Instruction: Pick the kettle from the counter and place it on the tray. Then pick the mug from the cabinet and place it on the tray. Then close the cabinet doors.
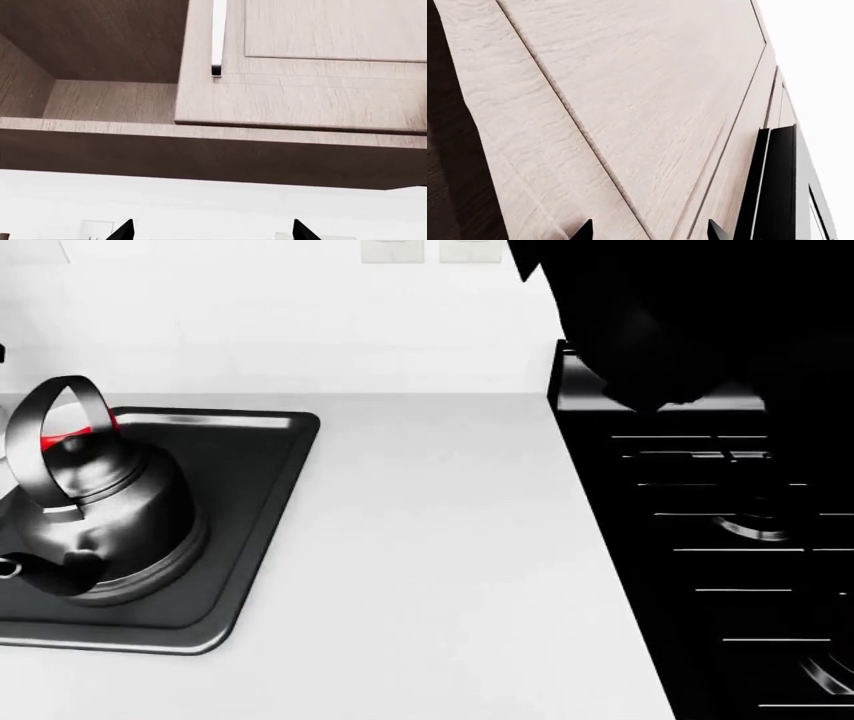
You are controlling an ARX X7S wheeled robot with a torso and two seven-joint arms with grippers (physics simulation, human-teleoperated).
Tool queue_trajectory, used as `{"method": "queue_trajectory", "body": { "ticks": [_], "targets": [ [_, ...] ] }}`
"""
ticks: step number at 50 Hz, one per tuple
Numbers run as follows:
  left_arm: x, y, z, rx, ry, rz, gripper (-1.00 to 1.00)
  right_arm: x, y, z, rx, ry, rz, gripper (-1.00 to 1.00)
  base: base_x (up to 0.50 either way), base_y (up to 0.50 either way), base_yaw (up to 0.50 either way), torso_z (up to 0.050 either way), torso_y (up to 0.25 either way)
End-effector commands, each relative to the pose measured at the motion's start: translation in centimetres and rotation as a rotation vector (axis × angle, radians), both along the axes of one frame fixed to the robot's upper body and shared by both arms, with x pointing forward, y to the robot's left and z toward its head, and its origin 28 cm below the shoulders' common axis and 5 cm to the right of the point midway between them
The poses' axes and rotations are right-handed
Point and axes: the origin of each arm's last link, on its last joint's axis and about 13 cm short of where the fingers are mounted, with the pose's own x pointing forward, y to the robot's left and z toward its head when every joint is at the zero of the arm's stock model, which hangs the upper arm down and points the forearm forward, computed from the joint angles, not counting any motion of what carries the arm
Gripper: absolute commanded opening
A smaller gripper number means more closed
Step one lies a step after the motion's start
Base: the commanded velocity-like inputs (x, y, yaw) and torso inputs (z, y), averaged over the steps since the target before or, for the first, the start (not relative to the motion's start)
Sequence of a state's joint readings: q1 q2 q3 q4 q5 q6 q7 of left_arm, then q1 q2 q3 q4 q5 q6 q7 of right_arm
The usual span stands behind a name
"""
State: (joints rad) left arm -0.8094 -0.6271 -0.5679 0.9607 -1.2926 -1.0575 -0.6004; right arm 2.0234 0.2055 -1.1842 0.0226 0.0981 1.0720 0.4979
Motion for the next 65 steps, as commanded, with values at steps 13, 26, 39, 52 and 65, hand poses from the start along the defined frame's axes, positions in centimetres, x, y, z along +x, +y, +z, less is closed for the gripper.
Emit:
{"method": "queue_trajectory", "body": {
  "ticks": [13, 26, 39, 52, 65],
  "targets": [
    [0.1, 0.0, 0.0, -0.003, 0.001, 0.002, 1.0, -1.0, -5.8, 0.2, 0.427, 0.471, 0.255, 1.0, 0.0, 0.0, 0.0, 0.0, 0.0],
    [-0.4, -0.6, 0.8, 0.009, -0.013, -0.006, 1.0, -12.2, -8.8, -2.0, 0.707, 0.299, 0.409, 1.0, 0.0, 0.0, 0.0, 0.0, 0.0],
    [-0.8, -1.0, 1.2, 0.018, -0.021, -0.017, 1.0, -16.2, -10.7, -12.2, 0.704, 0.274, 0.528, 1.0, 0.0, 0.0, 0.0, 0.0, 0.0],
    [-1.0, -1.1, 1.3, 0.015, -0.028, -0.025, 1.0, -16.7, -11.0, -15.3, 0.708, 0.253, 0.529, 1.0, 0.0, 0.23, 0.0, 0.0, 0.0],
    [-1.0, -1.2, 1.1, 0.021, -0.025, -0.027, 1.0, -16.4, -11.3, -16.2, 0.717, 0.262, 0.522, 1.0, 0.0, 0.5, 0.0, 0.0, 0.0]
  ]
}}
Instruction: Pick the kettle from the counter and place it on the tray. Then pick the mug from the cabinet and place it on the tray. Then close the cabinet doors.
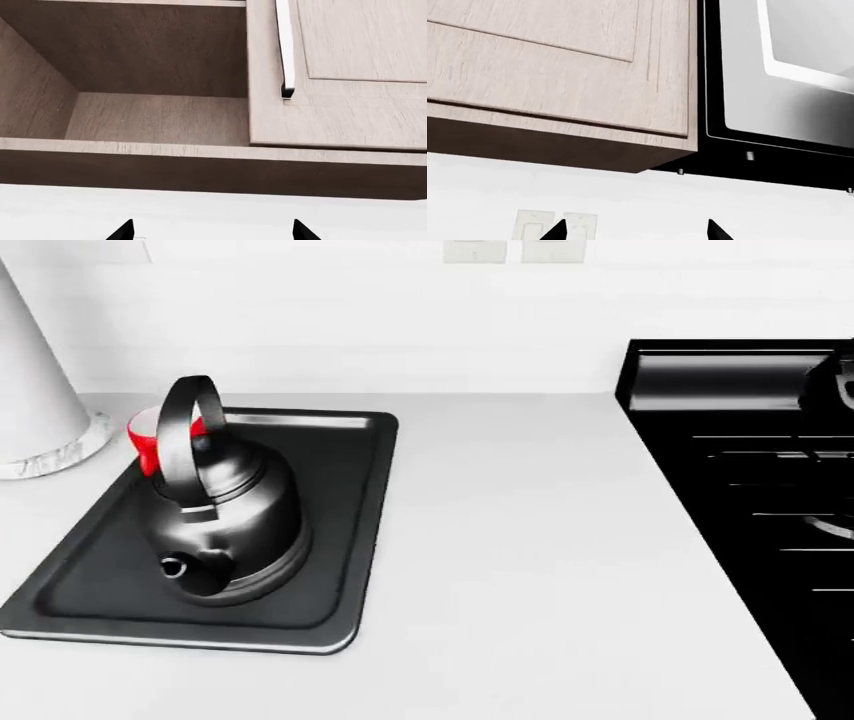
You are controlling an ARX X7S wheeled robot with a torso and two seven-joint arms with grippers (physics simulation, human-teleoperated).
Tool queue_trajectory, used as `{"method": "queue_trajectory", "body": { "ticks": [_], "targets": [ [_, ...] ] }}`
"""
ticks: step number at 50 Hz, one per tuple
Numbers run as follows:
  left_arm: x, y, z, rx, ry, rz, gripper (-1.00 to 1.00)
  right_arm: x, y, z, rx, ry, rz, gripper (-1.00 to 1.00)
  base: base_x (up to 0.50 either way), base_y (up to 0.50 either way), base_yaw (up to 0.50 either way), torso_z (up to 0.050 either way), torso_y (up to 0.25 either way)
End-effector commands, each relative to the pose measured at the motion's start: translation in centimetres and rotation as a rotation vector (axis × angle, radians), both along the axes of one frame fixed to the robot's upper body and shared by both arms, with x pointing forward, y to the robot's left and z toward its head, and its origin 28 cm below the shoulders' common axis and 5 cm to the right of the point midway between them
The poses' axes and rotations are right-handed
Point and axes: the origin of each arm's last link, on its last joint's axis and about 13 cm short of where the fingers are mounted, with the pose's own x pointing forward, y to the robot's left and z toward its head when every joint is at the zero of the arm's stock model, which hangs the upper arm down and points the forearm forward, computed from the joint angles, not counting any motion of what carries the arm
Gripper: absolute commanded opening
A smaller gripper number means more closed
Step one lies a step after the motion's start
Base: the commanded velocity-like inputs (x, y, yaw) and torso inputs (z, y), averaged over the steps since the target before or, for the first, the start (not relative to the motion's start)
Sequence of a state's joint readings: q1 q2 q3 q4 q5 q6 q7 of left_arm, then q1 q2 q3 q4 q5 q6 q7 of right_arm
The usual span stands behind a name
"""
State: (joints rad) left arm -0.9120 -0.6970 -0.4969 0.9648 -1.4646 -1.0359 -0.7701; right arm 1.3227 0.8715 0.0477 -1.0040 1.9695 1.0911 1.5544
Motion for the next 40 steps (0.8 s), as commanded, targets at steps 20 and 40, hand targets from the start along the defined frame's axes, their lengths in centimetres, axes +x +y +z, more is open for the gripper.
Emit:
{"method": "queue_trajectory", "body": {
  "ticks": [20, 40],
  "targets": [
    [0.08, -0.04, -0.27, 0.005, 0.006, 0.001, 1.0, 0.12, -0.21, -2.09, 0.008, 0.023, -0.015, 1.0, 0.0, 0.5, 0.0, 0.0, 0.0],
    [0.22, -0.03, -0.18, 0.001, 0.008, 0.004, 1.0, 0.28, -0.21, -2.25, 0.024, 0.028, -0.022, 1.0, 0.0, 0.5, 0.0, 0.0, 0.0]
  ]
}}
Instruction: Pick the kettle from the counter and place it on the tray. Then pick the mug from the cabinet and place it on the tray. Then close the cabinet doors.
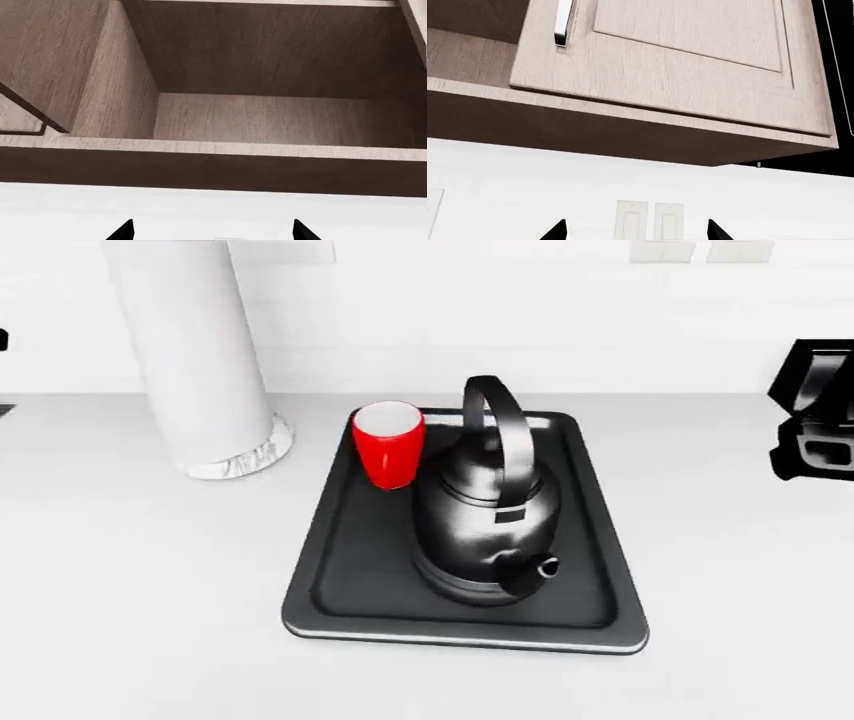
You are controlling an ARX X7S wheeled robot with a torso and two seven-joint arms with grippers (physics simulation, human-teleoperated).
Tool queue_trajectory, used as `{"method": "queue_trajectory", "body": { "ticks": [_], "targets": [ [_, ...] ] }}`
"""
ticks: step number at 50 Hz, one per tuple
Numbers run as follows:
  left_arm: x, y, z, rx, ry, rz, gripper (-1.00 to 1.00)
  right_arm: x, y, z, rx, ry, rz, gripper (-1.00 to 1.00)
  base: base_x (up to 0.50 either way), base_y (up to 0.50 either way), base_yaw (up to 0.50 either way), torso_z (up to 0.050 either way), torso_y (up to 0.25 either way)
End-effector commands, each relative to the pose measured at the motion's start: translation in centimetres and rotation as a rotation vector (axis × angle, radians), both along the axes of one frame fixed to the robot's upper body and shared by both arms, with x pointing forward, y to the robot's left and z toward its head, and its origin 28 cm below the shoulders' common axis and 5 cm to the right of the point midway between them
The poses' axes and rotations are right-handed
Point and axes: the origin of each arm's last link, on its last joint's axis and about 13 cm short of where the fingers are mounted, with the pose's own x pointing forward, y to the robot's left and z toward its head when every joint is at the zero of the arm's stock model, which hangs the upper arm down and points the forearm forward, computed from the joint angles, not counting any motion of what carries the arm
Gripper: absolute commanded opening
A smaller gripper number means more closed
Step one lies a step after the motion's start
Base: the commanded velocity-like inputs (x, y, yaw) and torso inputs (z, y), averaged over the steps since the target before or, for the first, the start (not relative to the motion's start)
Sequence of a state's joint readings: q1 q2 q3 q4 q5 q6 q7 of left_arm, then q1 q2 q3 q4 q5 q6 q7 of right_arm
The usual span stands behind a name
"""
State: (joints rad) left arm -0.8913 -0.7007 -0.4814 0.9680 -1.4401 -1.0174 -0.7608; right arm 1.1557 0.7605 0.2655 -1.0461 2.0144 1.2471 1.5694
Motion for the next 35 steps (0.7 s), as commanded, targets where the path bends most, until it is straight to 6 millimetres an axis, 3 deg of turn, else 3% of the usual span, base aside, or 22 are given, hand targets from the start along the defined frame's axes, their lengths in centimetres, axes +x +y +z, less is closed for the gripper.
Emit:
{"method": "queue_trajectory", "body": {
  "ticks": [1, 32, 35],
  "targets": [
    [0.09, 0.03, 0.04, -0.003, 0.001, 0.002, 1.0, 0.1, 0.0, -0.08, 0.011, 0.002, -0.006, 1.0, 0.0, 0.5, 0.0, 0.0, 0.0],
    [0.6, 0.47, 0.15, -0.025, 0.022, 0.055, 1.0, 0.33, 0.12, -0.47, 0.007, 0.013, -0.004, 1.0, 0.0, 0.5, 0.0, 0.0, 0.0],
    [0.9, 0.62, 0.2, -0.019, 0.035, 0.1, 1.0, 0.26, 0.14, -0.59, 0.043, 0.031, 0.017, 1.0, 0.0, 0.0, 0.0, 0.0, 0.0]
  ]
}}
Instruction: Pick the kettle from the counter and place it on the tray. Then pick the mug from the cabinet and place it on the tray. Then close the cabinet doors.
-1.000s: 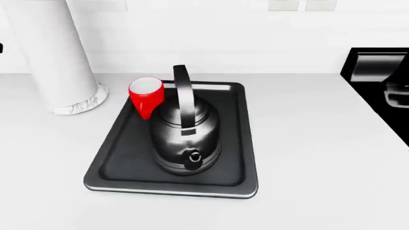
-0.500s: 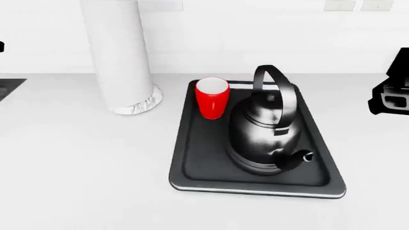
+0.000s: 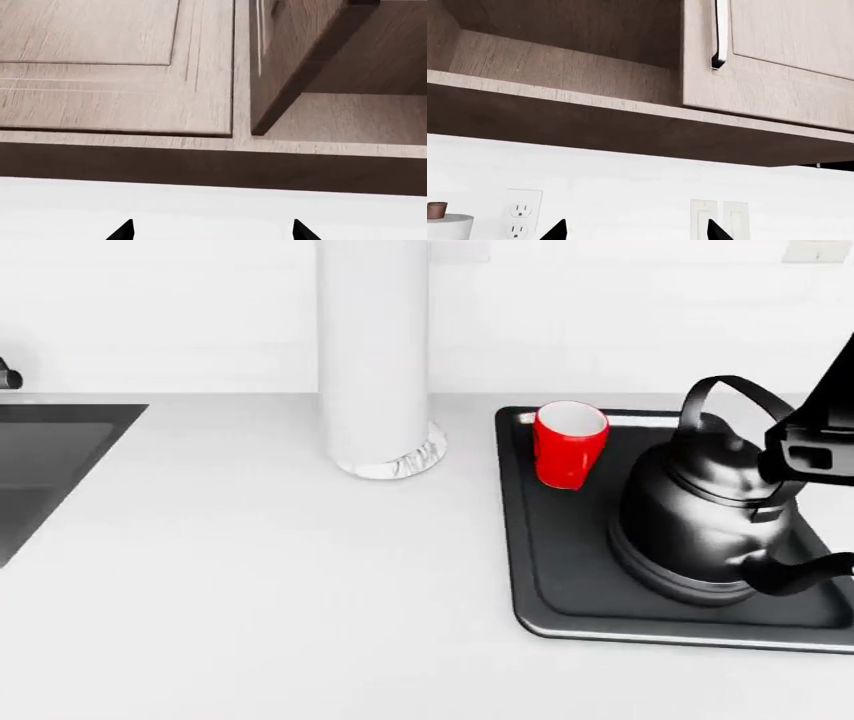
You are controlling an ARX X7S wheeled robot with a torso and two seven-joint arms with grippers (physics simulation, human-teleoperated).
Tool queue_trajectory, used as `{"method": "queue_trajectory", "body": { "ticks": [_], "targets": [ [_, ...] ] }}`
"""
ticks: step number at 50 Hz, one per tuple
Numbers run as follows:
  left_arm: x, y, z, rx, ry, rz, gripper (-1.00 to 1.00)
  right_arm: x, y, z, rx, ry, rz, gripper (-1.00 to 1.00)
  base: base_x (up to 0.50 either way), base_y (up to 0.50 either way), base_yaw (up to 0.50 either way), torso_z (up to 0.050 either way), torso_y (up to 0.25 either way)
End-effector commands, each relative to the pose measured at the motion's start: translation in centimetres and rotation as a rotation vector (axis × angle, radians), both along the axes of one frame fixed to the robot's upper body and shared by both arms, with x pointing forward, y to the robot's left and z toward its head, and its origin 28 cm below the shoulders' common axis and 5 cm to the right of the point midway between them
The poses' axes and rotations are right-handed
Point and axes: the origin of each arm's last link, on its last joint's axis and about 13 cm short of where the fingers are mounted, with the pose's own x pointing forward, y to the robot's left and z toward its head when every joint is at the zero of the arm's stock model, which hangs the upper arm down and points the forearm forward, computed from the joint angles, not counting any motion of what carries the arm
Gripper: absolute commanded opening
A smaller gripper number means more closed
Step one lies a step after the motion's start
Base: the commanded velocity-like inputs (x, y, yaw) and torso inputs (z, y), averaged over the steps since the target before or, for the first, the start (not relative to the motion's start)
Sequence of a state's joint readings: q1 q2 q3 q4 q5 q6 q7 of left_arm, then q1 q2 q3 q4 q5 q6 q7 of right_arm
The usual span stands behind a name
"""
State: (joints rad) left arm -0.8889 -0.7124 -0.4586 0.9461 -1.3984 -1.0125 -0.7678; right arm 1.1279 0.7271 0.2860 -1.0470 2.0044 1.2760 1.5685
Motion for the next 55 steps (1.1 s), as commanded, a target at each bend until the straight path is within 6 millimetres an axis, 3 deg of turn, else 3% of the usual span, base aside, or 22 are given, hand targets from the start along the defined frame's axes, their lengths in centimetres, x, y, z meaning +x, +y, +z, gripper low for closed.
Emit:
{"method": "queue_trajectory", "body": {
  "ticks": [1, 3, 7, 18, 26, 42, 55],
  "targets": [
    [0.5, 0.4, 0.1, -0.011, 0.026, 0.081, 1.0, 0.0, 0.0, -0.2, 0.036, 0.018, 0.013, 1.0, 0.0, 0.0, 0.0, 0.0, 0.0],
    [0.1, 2.5, 3.3, -0.083, -0.075, 0.299, 1.0, -0.1, -0.3, -0.3, 0.056, 0.026, 0.008, 1.0, 0.0, 0.0, 0.0, 0.0, 0.0],
    [-0.2, 3.8, 5.7, -0.108, -0.159, 0.432, 1.0, -0.1, -0.3, -0.2, 0.064, 0.03, 0.007, 1.0, 0.0, 0.0, 0.0, 0.0, 0.0],
    [0.1, 4.9, 9.1, -0.164, -0.196, 0.291, 1.0, -0.3, -0.4, -0.2, 0.066, 0.029, 0.012, 1.0, 0.0, 0.0, 0.0, 0.0, 0.0],
    [0.9, 4.8, 12.9, -0.157, -0.215, 0.189, 1.0, -0.4, -0.5, -0.2, 0.07, 0.026, 0.013, 1.0, 0.0, 0.0, 0.0, 0.0, 0.0],
    [2.3, 2.0, 20.1, -0.109, -0.151, 0.008, 1.0, -0.4, -0.6, -0.6, 0.076, 0.035, 0.019, 1.0, 0.0, 0.0, 0.0, 0.0, 0.0],
    [2.7, -3.2, 22.2, 0.003, -0.132, -0.106, 1.0, -0.4, -0.7, -1.1, 0.082, 0.038, 0.025, 1.0, 0.0, 0.0, 0.0, 0.0, 0.0]
  ]
}}
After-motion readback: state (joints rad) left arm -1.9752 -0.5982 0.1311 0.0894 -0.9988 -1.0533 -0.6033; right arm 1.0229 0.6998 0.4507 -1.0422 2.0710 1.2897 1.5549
